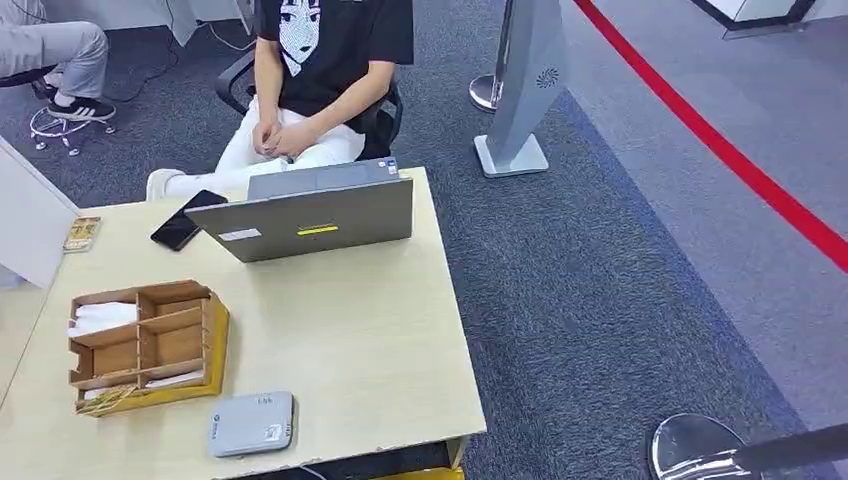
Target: Pass the card to the sensor for recognition and then transmit it.
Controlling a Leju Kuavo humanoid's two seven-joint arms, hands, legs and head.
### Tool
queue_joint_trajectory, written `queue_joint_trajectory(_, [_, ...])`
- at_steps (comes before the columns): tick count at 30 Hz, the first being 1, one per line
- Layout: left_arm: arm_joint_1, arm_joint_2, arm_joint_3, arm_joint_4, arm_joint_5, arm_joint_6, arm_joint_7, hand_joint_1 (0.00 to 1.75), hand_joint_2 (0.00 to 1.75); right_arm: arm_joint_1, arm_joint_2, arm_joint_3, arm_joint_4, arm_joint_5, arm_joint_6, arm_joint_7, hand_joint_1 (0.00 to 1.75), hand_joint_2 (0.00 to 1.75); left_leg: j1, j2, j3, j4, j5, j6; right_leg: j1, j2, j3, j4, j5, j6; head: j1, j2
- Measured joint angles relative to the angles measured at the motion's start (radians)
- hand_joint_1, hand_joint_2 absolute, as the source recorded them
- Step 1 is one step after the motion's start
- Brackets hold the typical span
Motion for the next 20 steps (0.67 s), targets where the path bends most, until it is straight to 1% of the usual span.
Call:
queue_joint_trajectory(1, [0.000, 0.002, -0.020, 0.027, 0.002, -0.015, 0.021, 0.00, 1.75, 0.001, -0.002, 0.000, 0.000, 0.000, -0.002, 0.000, 0.91, 1.75, 0.001, 0.000, -0.001, 0.000, 0.000, 0.000, 0.001, 0.000, 0.000, 0.000, 0.000, 0.000, 0.000, 0.000])
queue_joint_trajectory(2, [0.001, 0.003, -0.032, 0.046, 0.002, -0.022, 0.027, 0.00, 1.75, 0.001, -0.004, 0.000, 0.000, 0.000, -0.003, 0.000, 0.00, 1.75, 0.002, 0.000, -0.001, 0.000, 0.000, 0.000, 0.002, 0.000, 0.000, 0.000, 0.000, 0.000, 0.002, 0.000])
queue_joint_trajectory(3, [0.001, 0.003, -0.038, 0.054, 0.002, -0.024, 0.027, 0.00, 1.75, 0.000, -0.005, 0.000, 0.000, 0.000, -0.004, 0.000, 0.00, 1.75, 0.001, 0.000, -0.001, 0.000, 0.000, 0.000, 0.001, 0.000, 0.000, 0.000, 0.000, 0.000, 0.003, 0.000])
queue_joint_trajectory(4, [0.004, 0.002, -0.044, 0.064, -0.009, -0.042, 0.039, 0.00, 1.75, 0.001, -0.008, 0.000, 0.000, 0.000, -0.007, 0.000, 0.00, 1.75, 0.001, 0.000, -0.001, 0.000, 0.000, 0.000, 0.001, 0.000, 0.001, 0.000, 0.000, 0.000, 0.002, 0.000])
queue_joint_trajectory(5, [0.015, 0.002, -0.055, 0.070, -0.038, -0.088, 0.069, 0.00, 1.75, 0.002, -0.008, 0.000, 0.000, 0.000, -0.011, 0.000, 0.00, 1.75, 0.001, 0.000, 0.001, 0.000, 0.000, 0.000, 0.001, 0.000, 0.000, 0.000, 0.000, 0.000, 0.002, 0.000])
queue_joint_trajectory(6, [0.028, 0.002, -0.071, 0.076, -0.090, -0.160, 0.109, 0.00, 1.75, 0.004, -0.008, 0.000, 0.000, 0.001, -0.017, 0.000, 0.00, 1.75, 0.001, 0.001, 0.001, 0.000, 0.000, 0.000, 0.001, 0.001, 0.000, 0.000, 0.000, 0.000, 0.002, 0.000])
queue_joint_trajectory(8, [0.050, 0.003, -0.125, 0.099, -0.231, -0.350, 0.181, 0.00, 1.75, 0.013, -0.008, 0.000, -0.002, 0.020, -0.039, 0.008, 0.00, 1.75, 0.001, 0.000, 0.000, 0.000, 0.000, 0.000, 0.001, 0.000, 0.000, 0.000, 0.000, 0.000, 0.002, 0.000])
queue_joint_trajectory(9, [0.054, 0.004, -0.146, 0.112, -0.266, -0.396, 0.189, 0.00, 1.75, 0.018, -0.008, -0.002, -0.004, 0.034, -0.047, 0.013, 0.00, 1.75, 0.001, 0.000, 0.000, 0.000, 0.000, 0.000, 0.001, 0.000, 0.000, 0.000, 0.000, 0.000, 0.002, 0.000])
queue_joint_trajectory(11, [0.058, 0.009, -0.172, 0.133, -0.281, -0.419, 0.184, 0.00, 1.75, 0.025, -0.008, -0.015, -0.010, 0.071, -0.064, 0.031, 0.00, 1.75, 0.001, 0.000, 0.000, 0.000, -0.001, 0.001, 0.001, 0.000, 0.000, 0.000, 0.000, 0.000, 0.002, 0.000])
queue_joint_trajectory(14, [0.067, 0.023, -0.230, 0.171, -0.256, -0.429, 0.142, 0.00, 1.75, 0.039, -0.008, -0.050, -0.027, 0.170, -0.102, 0.074, 0.00, 1.75, 0.001, 0.000, 0.000, 0.000, -0.001, 0.000, 0.001, 0.000, 0.000, 0.000, 0.000, 0.000, 0.001, 0.000])
queue_joint_trajectory(20, [0.074, 0.054, -0.325, 0.238, -0.212, -0.441, 0.071, 0.00, 1.75, 0.065, -0.008, -0.130, -0.064, 0.328, -0.163, 0.145, 0.00, 1.75, 0.001, 0.000, 0.000, 0.000, -0.001, 0.000, 0.001, 0.000, 0.000, 0.000, 0.000, 0.000, 0.001, 0.000])
